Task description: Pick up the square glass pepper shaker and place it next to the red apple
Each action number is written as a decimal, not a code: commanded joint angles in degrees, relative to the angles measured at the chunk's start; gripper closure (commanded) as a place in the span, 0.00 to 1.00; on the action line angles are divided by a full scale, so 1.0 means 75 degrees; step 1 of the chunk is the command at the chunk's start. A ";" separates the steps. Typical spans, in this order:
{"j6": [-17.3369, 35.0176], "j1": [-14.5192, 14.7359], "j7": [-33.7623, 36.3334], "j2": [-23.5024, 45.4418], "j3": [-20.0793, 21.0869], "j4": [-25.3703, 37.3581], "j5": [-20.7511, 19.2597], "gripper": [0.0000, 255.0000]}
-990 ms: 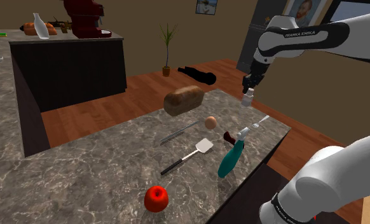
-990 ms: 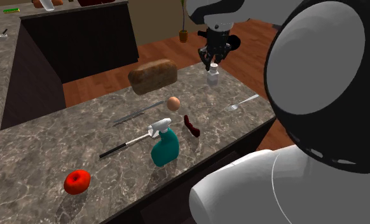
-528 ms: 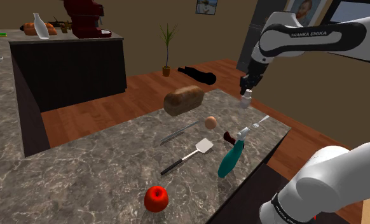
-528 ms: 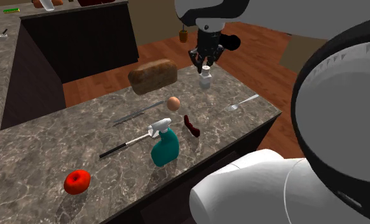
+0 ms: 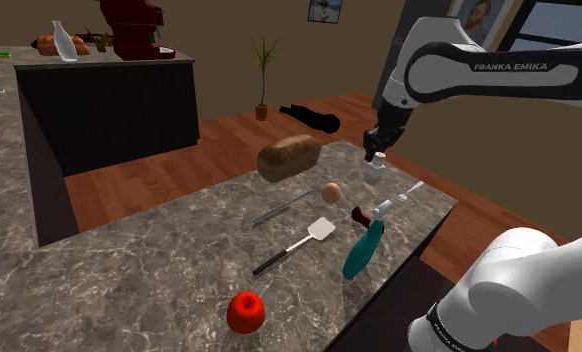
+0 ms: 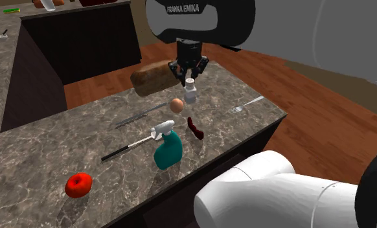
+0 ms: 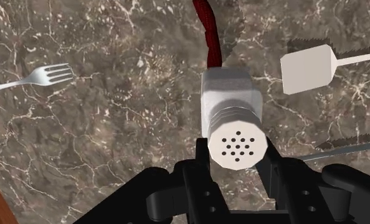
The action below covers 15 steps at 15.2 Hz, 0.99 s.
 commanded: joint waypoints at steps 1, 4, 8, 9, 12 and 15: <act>-0.0089 0.0114 0.0349 -0.0238 0.0294 -0.0165 0.0123 1.00; -0.0190 0.0333 0.0901 -0.0528 0.0776 -0.0375 0.0362 1.00; -0.0303 0.0656 0.1646 -0.0782 0.1433 -0.0530 0.0732 1.00; -0.0326 0.0741 0.1835 -0.0820 0.1599 -0.0546 0.0829 1.00; -0.0380 0.0992 0.2402 -0.0872 0.2103 -0.0539 0.1125 1.00; -0.0410 0.1231 0.2973 -0.0829 0.2611 -0.0452 0.1415 1.00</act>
